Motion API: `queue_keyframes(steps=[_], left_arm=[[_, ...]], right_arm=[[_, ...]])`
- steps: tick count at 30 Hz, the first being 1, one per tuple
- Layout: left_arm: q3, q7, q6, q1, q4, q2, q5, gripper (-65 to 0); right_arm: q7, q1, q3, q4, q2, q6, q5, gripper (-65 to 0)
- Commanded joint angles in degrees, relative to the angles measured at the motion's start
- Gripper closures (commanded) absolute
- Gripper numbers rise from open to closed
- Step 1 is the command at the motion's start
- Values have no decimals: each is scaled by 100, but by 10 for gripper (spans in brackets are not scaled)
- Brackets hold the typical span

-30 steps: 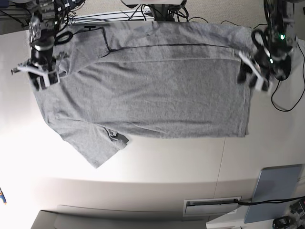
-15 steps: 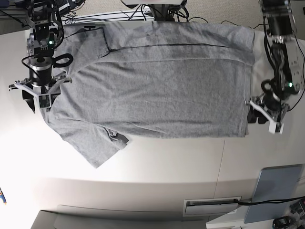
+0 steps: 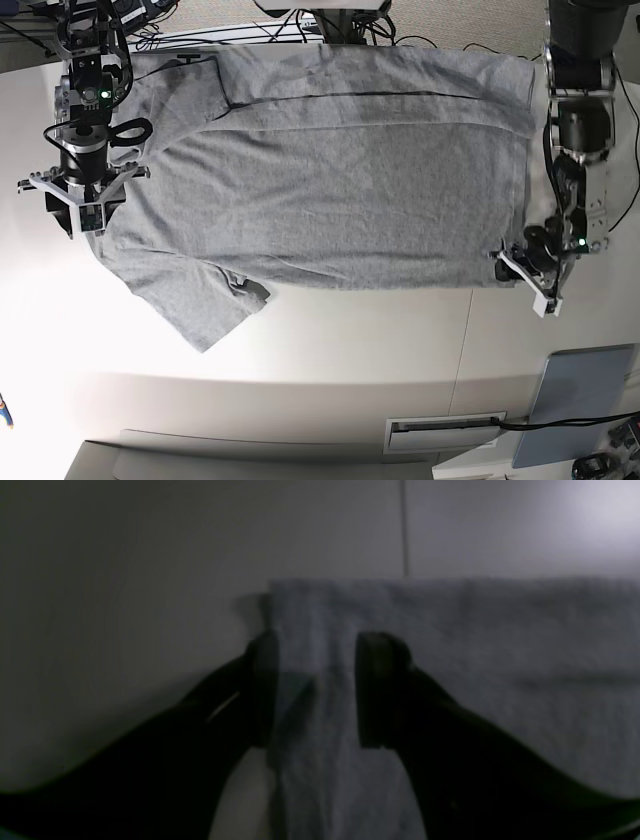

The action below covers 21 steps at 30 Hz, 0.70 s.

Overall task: Fold the T-shirt properly
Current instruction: 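Move both grippers to the hem corners of the shirt and grasp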

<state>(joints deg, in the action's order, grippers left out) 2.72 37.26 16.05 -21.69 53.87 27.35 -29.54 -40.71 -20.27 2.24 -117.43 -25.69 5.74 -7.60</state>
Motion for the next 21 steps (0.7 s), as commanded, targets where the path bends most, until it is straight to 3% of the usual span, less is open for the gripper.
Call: queue_keyframes(steps=[1,13,15,19,21], left_arm=[[22,-83,0,-216,-52,66,-52,-265],[13,-81,48,-306,-367,-321,83,-249],[13,-83,42,-306,-367,-341,157,-194],[13,-87,44,-306,-367,-354,422,0],[13,-87,46,-306,-367,-356,540,0]], right_arm=[[105,42,50,-96,-79,50,-83,-254],[76,42,50,-96,-79,50,-90,-254],[79,42,50,-96,-79,50,-98,-254],[98,44,50,-96,-81,50,-96,-254],[170,46,50,-96,-81,-15,-92,-253]])
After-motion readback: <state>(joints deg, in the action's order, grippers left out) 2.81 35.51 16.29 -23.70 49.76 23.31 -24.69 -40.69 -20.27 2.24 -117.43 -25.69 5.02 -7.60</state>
